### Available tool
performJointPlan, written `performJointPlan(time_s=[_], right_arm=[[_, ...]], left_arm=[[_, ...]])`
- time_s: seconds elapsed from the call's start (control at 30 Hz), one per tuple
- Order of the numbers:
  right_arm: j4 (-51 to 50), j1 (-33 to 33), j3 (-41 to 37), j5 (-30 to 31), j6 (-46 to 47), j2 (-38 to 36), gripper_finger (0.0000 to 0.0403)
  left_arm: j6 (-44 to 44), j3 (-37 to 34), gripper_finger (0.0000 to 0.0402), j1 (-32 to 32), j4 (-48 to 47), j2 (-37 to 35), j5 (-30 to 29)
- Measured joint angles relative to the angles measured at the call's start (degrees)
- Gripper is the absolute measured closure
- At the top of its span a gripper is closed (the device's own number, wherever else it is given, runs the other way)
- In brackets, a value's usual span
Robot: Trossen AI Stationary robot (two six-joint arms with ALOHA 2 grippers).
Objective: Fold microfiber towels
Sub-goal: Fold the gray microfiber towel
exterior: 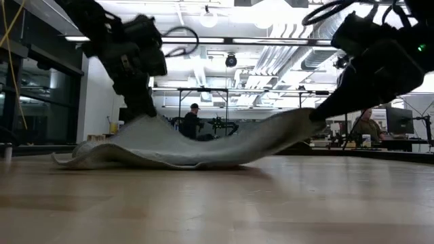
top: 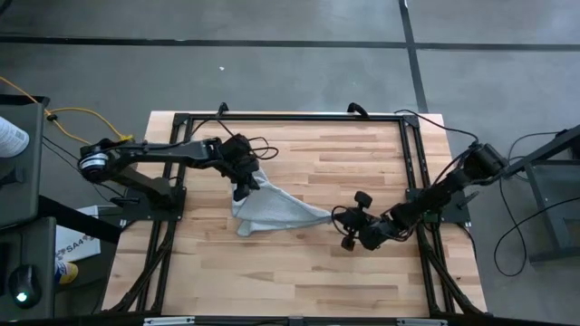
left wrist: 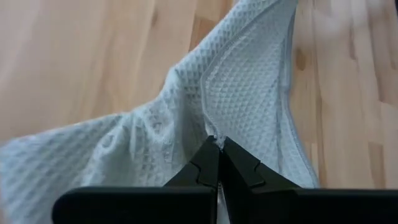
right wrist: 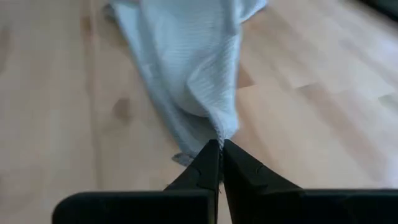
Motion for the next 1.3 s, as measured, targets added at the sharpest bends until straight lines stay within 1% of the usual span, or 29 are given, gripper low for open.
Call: performJointPlan(time_s=[0.17,0.3,0.4,0.47,0.7,0.83,0.9,0.97,1.07,1.3], right_arm=[[-3.3,-0.1,0.0,5.6,-3.0,-5.3,0.0399],[-5.4,-0.1,0.0,11.2,-6.1,-9.5,0.0399],[-6.4,-0.6,0.0,15.2,-8.3,-12.4,0.0399],[-6.5,-1.6,0.0,16.2,-10.4,-14.3,0.0399],[-5.9,-7.7,0.0,16.2,-17.9,-18.6,0.04],[-4.9,-11.8,0.0,16.3,-22.8,-20.5,0.04],[-3.7,-13.9,0.0,17.2,-25.0,-21.3,0.04],[-2.4,-15.4,0.0,19.0,-27.8,-22.0,0.04],[1.2,-17.2,0.0,21.3,-32.6,-22.5,0.04],[11.2,-19.7,0.0,22.2,-43.8,-22.9,0.0399]], left_arm=[[-0.7,0.0,0.0401,-2.8,-2.0,-5.5,-8.7],[-1.6,0.0,0.0401,-4.5,-2.9,-9.7,-16.4],[-1.6,0.0,0.0401,-5.4,-2.8,-12.6,-21.1],[-1.6,0.0,0.0401,-5.5,-2.3,-14.4,-24.1],[-1.3,0.0,0.0401,-5.4,-1.8,-19.0,-32.4],[0.5,0.0,0.0401,-5.4,-0.1,-20.5,-36.1],[1.9,0.1,0.0401,-5.4,1.9,-21.1,-37.4],[2.9,0.8,0.0401,-5.4,1.7,-21.3,-38.7],[4.0,3.0,0.0401,-5.4,1.0,-21.3,-40.9],[7.6,8.0,0.0401,-5.4,1.0,-21.3,-42.9]])
